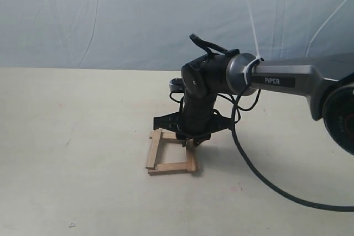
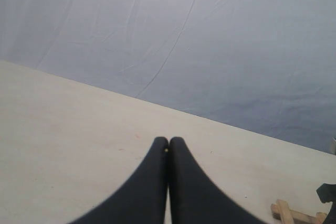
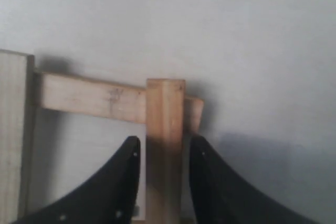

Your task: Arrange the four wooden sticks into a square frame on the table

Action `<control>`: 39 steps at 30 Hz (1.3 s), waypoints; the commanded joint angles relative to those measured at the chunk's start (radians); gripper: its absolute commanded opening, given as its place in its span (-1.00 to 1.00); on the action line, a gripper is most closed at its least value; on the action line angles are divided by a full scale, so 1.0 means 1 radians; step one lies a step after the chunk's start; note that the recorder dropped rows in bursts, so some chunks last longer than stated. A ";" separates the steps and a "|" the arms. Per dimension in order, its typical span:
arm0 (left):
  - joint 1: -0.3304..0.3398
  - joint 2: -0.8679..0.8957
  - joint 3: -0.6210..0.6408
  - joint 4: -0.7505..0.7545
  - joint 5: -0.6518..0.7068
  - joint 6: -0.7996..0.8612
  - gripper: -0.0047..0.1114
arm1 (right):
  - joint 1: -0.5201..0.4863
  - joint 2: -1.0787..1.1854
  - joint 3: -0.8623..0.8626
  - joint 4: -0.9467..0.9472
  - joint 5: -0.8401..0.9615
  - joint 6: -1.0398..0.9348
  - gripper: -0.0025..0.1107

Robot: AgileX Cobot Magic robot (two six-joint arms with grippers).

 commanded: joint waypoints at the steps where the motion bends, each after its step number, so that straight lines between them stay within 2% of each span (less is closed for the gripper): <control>1: 0.002 -0.007 0.003 0.006 -0.001 -0.001 -0.92 | 0.001 -0.015 -0.010 -0.005 0.005 0.001 -0.19; 3: 0.002 -0.007 0.003 0.006 -0.001 -0.001 -0.92 | -0.003 -0.054 -0.010 -0.007 0.029 -0.006 -0.25; 5: 0.002 -0.007 0.003 0.006 -0.001 -0.001 -0.92 | -0.021 -0.101 -0.010 -0.018 0.082 -0.046 -0.66; 6: 0.002 -0.007 0.003 0.006 -0.001 -0.001 -0.92 | -0.039 -0.126 0.002 -0.040 0.119 -0.070 -0.98; 9: 0.002 -0.007 0.003 0.006 -0.001 -0.001 -0.92 | -0.096 -0.189 0.095 -0.051 0.144 -0.174 -0.97; 14: 0.002 -0.007 0.003 0.006 -0.001 -0.001 -0.92 | -0.248 -0.337 0.372 0.009 0.007 -0.336 -0.97; 16: 0.002 -0.007 0.003 0.006 -0.001 -0.001 -0.92 | -0.336 -0.420 0.513 0.052 -0.067 -0.407 -0.97; 20: 0.002 -0.007 0.003 0.006 -0.001 -0.001 -0.92 | -0.574 -0.693 0.822 0.067 -0.261 -0.506 -0.97; 22: 0.002 -0.007 0.003 0.006 -0.001 -0.001 -0.92 | -0.636 -0.837 0.948 0.044 -0.366 -0.506 -0.97; 26: 0.002 -0.007 0.003 0.006 -0.001 -0.001 -0.92 | -0.648 -1.064 1.104 0.053 -0.561 -0.498 -0.97; 32: 0.002 -0.007 0.003 0.006 -0.001 -0.001 -0.92 | -0.650 -1.379 1.340 0.059 -0.746 -0.498 -0.97; 39: 0.002 -0.007 0.003 0.006 -0.001 -0.001 -0.92 | -0.608 -1.666 1.628 0.054 -1.002 -0.498 -0.97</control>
